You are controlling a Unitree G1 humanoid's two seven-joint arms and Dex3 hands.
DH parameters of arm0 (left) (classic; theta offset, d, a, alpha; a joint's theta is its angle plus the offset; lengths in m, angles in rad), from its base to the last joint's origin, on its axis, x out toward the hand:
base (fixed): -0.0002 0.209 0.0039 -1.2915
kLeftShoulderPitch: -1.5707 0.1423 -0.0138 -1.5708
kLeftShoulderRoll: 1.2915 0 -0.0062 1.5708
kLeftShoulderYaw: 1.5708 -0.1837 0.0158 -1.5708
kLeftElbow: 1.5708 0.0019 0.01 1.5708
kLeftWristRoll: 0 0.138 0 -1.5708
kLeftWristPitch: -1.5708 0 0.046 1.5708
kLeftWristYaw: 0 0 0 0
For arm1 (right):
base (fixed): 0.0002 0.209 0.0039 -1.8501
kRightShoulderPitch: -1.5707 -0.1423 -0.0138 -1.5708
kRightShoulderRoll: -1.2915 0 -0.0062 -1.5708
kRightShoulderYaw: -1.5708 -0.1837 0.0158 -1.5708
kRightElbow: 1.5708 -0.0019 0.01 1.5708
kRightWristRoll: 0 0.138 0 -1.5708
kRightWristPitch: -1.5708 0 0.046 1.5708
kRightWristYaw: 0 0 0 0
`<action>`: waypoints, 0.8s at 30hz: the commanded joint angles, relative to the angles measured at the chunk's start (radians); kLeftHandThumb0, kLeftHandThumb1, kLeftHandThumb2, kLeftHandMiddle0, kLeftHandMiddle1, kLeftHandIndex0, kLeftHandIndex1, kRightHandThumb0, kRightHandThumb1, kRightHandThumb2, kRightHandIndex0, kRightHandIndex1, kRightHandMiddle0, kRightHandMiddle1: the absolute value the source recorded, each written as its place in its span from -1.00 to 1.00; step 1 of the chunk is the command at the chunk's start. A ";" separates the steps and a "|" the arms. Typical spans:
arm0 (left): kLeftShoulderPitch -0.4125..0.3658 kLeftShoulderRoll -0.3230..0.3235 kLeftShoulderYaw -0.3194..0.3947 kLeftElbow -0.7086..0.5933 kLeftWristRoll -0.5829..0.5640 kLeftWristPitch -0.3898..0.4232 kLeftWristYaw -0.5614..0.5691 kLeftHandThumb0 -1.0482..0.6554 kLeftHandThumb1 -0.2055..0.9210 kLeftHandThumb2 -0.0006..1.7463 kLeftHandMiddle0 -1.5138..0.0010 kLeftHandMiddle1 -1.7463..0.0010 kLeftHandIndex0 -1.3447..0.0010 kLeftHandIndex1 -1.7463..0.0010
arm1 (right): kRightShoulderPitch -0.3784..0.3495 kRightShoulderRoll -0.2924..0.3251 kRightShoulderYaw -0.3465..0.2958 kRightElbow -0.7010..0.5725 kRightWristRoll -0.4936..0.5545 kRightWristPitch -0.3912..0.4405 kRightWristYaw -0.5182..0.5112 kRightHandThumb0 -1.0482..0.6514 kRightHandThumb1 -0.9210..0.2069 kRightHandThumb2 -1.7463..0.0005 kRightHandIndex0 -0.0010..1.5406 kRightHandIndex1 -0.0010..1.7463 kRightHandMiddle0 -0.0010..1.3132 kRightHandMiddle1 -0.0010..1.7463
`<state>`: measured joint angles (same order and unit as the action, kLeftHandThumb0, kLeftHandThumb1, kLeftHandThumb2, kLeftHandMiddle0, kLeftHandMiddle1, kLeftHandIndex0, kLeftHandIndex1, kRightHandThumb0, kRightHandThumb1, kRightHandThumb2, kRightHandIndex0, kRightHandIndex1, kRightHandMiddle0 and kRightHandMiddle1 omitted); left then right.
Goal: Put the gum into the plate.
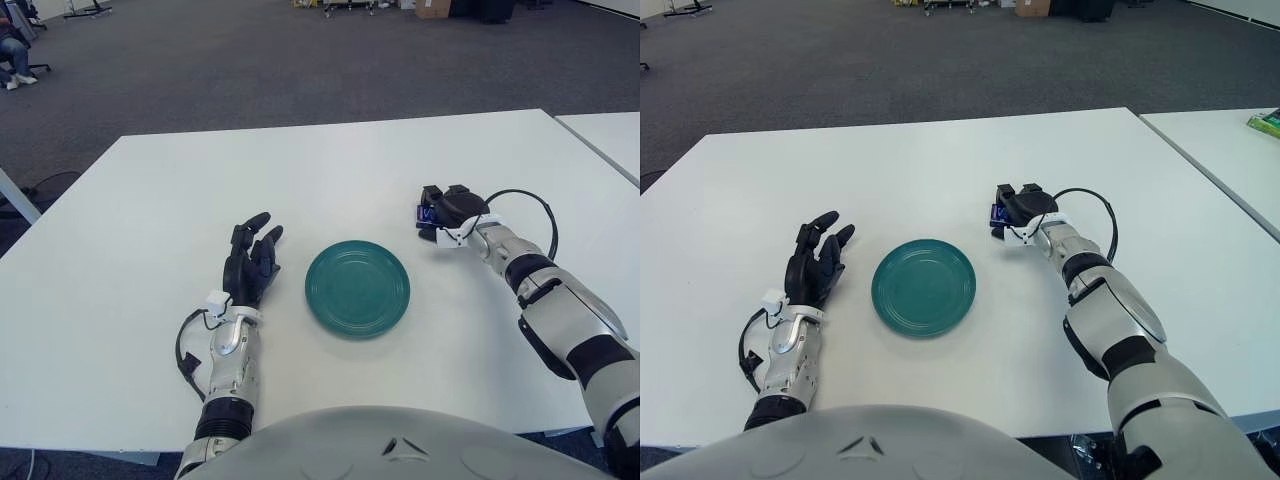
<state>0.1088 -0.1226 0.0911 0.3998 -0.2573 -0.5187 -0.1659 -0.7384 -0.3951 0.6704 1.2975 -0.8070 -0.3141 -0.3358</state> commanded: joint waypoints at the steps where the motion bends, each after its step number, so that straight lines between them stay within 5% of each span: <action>1: 0.120 -0.079 0.007 0.137 -0.011 -0.018 0.008 -0.58 1.00 -0.31 0.57 0.17 0.86 -0.18 | 0.146 0.022 0.042 0.057 -0.033 0.000 0.028 -0.23 -0.55 0.01 0.02 0.99 -0.46 1.00; 24: 0.116 -0.075 0.013 0.127 -0.029 -0.002 -0.018 -0.61 1.00 -0.34 0.55 0.11 0.81 -0.19 | 0.140 0.033 0.040 0.063 -0.018 0.006 -0.008 -0.24 -0.47 -0.06 0.17 1.00 -0.41 1.00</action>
<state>0.1094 -0.1229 0.0961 0.3999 -0.2625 -0.5183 -0.1807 -0.7233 -0.3948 0.6852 1.2989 -0.8095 -0.3146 -0.4212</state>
